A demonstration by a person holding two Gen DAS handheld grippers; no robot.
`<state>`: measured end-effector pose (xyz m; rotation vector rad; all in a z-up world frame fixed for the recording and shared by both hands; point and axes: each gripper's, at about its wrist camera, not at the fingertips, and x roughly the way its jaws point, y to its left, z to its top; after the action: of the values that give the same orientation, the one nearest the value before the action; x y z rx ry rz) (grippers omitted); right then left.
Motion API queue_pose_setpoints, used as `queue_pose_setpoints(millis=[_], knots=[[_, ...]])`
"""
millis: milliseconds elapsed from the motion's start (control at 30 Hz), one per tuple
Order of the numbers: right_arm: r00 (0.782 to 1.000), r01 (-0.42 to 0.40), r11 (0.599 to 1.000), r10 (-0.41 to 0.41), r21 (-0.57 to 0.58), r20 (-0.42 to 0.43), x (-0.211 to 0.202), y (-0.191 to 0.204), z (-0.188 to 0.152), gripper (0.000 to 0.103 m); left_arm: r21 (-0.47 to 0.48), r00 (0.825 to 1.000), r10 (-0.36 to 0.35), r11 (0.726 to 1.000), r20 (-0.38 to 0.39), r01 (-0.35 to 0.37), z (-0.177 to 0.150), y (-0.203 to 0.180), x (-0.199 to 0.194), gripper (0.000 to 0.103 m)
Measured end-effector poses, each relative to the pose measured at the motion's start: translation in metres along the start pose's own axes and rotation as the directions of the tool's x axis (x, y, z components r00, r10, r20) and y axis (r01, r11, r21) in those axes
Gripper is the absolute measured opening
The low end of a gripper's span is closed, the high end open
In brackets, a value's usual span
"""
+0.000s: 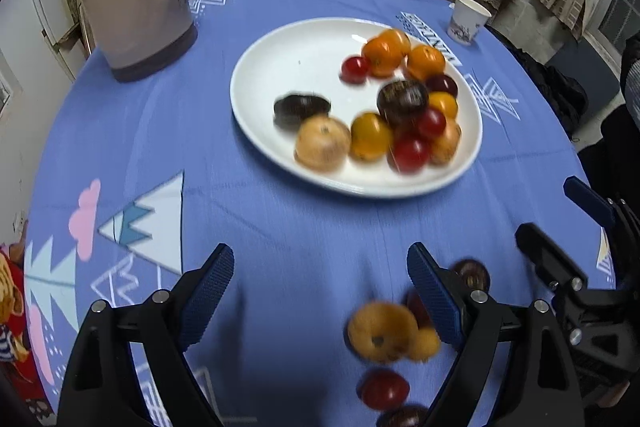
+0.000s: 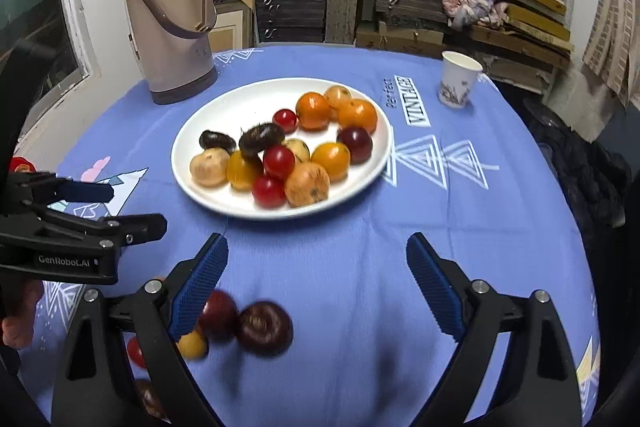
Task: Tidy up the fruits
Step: 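Close the left tool around the striped yellow fruit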
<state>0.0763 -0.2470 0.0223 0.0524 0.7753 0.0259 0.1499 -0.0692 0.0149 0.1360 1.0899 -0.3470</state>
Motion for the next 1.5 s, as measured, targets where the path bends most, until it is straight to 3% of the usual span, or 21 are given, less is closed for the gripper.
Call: queue_pose_setpoints(millis=[467, 800, 1067, 1133, 1267, 1467, 1500], knots=[[0.999, -0.033, 0.999, 0.034, 0.029, -0.009, -0.022, -0.003, -0.038, 0.089, -0.014, 0.999, -0.012, 1.0, -0.033, 0.011, -0.035, -0.004, 0.005, 0.089], [0.998, -0.04, 0.998, 0.041, 0.04, -0.037, -0.013, -0.003, -0.045, 0.089, -0.031, 0.998, -0.035, 0.999, -0.05, 0.034, -0.045, -0.009, 0.013, 0.089], [0.998, -0.046, 0.999, 0.047, 0.028, -0.04, -0.013, -0.002, -0.046, 0.09, -0.035, 0.998, -0.014, 0.999, -0.059, 0.012, -0.048, -0.014, 0.025, 0.089], [0.998, -0.047, 0.999, 0.048, 0.027, -0.042, -0.012, -0.003, -0.047, 0.09, -0.035, 0.998, -0.014, 0.999, -0.057, 0.012, -0.047, -0.014, 0.026, 0.086], [0.997, -0.051, 0.998, 0.052, 0.026, -0.049, -0.008, -0.004, -0.047, 0.09, -0.019, 0.997, -0.02, 1.0, -0.08, 0.018, -0.047, -0.016, 0.031, 0.063], [0.997, -0.048, 0.999, 0.048, 0.012, -0.063, -0.005, -0.005, -0.049, 0.09, 0.01, 0.997, -0.006, 1.0, -0.078, 0.007, -0.048, -0.019, 0.034, 0.06], [0.997, -0.048, 0.999, 0.049, 0.009, -0.067, -0.004, -0.005, -0.05, 0.09, 0.01, 0.997, -0.008, 1.0, -0.075, 0.009, -0.048, -0.019, 0.034, 0.055]])
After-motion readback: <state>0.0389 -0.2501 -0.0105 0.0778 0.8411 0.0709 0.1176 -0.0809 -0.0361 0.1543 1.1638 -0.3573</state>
